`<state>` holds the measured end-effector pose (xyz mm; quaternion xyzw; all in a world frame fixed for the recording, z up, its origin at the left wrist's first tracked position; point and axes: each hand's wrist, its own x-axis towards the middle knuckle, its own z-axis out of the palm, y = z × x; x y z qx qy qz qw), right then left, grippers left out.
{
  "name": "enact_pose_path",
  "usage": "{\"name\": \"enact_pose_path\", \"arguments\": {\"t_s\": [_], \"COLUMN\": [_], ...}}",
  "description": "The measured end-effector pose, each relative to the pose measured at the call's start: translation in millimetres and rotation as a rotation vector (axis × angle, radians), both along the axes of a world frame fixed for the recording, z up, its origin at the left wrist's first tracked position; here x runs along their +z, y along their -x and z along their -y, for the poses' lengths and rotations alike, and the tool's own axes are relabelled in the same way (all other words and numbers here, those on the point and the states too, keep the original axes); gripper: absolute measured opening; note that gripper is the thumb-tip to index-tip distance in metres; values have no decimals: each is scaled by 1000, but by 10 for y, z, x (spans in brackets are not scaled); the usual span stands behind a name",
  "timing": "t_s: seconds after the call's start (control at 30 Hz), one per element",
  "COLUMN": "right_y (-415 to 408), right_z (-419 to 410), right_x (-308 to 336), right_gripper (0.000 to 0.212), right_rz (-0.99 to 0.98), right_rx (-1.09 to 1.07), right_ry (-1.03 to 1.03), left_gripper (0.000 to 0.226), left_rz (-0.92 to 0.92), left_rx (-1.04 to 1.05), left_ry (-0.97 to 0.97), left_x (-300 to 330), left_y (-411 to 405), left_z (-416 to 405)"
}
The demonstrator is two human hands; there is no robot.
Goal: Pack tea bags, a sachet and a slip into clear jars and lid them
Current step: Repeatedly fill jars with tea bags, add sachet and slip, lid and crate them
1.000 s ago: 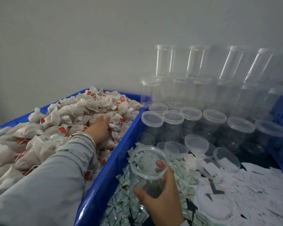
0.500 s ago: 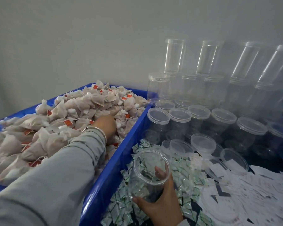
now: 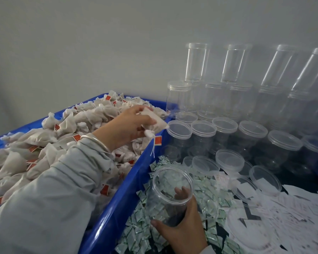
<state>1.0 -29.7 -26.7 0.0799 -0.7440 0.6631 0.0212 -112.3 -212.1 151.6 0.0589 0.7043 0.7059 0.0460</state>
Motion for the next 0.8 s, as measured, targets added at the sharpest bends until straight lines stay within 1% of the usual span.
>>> {"name": "enact_pose_path", "arguments": {"t_s": [0.1,0.17,0.27,0.33,0.37,0.4,0.43,0.5,0.6,0.67,0.73,0.77,0.8], "right_y": [13,21,23,16,13,9,6,4,2,3,2,1,2], "right_z": [10,18,14,8,6,6,5,4,7,8,15,16,17], "right_x": [24,31,31,23,15,10,8,1,-2,-9,-12,-16,-18], "right_gripper": [102,103,103,108,110,110,110,107,101,100,102,105,107], "right_rz": [11,14,7,-3,-8,-11,-12,-17,-23,-29,-25,-19,-14], "right_rx": [-30,-40,-45,-41,-34,-26,-19,-7,7,7,2,-2,-5], "right_ry": [-54,-72,-57,-61,-63,-63,-57,-33,-20,-13,-10,-9,-6], "left_gripper": [38,34,26,9,6,13,17,18,14,13,14,15,18], "left_rz": [47,33,17,20,22,18,13,-20,-45,-46,-38,-31,-20], "left_rx": [-290,-389,-463,-498,-500,-481,-442,-293,-4,209,407,461,473], "left_ry": [46,140,215,248,261,271,273,261,176,148,214,266,328], "left_x": [59,46,-1,-22,-23,-29,-26,-7,13,-29,-113,-162,-213], "left_y": [-128,-186,-220,-239,-244,-233,-221,-182,-71,29,120,159,197], "left_z": [-85,-152,-228,-245,-251,-250,-246,-207,-50,82,191,230,262]}}
